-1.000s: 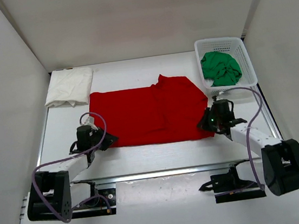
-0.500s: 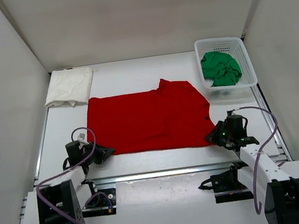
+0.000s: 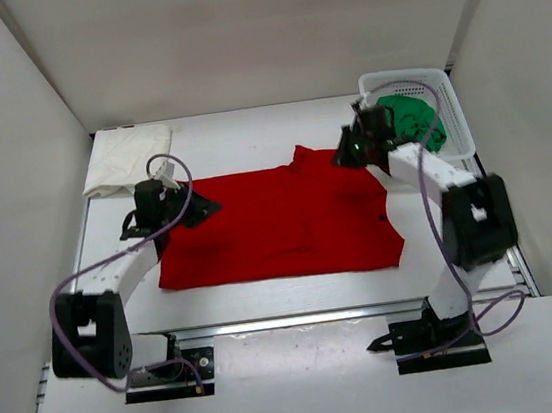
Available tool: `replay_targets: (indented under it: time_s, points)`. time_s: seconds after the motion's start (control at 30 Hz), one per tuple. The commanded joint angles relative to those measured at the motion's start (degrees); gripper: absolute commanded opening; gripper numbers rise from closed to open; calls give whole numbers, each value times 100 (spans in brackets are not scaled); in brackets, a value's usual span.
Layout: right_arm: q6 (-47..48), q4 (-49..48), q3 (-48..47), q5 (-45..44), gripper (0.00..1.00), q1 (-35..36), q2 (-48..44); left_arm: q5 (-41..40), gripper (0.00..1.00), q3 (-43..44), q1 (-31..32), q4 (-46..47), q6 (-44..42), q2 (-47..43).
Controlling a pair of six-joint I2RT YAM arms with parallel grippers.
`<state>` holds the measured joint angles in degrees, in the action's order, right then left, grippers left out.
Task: Fold and stack the t-shirts
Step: Fold the flattened tshirt in 1/3 of the way, then grap the side of the flattened tshirt furthest away from the robot with both arms
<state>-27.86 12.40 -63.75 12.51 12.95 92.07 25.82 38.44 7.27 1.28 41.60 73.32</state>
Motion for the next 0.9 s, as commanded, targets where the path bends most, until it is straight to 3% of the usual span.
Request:
replay_targets:
  time_s: [0.0, 0.07, 0.2, 0.33, 0.63, 0.73, 0.8, 0.87]
  points:
    - [676, 148, -1506, -363, 0, -126, 1416, 273, 18, 243, 221, 11, -197, 595]
    - [799, 585, -2987, -241, 1, -231, 2573, 458, 21, 567, 580, -128, -371, 867]
    - [1106, 1859, -5162, -363, 15, -319, 4393, 318, 19, 745, 1556, -577, -663, 1167]
    - [1396, 2933, -7323, -416, 26, -328, 5476, 450, 16, 481, 1638, -453, -575, 1307]
    - [1599, 3153, -6203, -1232, 47, -258, 4663, 283, 17, 1052, 1320, -1156, -1058, 1343]
    - [1669, 3267, -5816, -850, 51, -310, 4469, 317, 17, 1210, 1444, -806, -848, 1553]
    - [1591, 3286, -5746, -472, 50, -390, 4398, 240, 17, 1192, 1566, -577, -689, 1711]
    - [1521, 3198, -5736, 223, 36, -521, 4459, 213, 18, 1289, 1690, -288, -522, 1887]
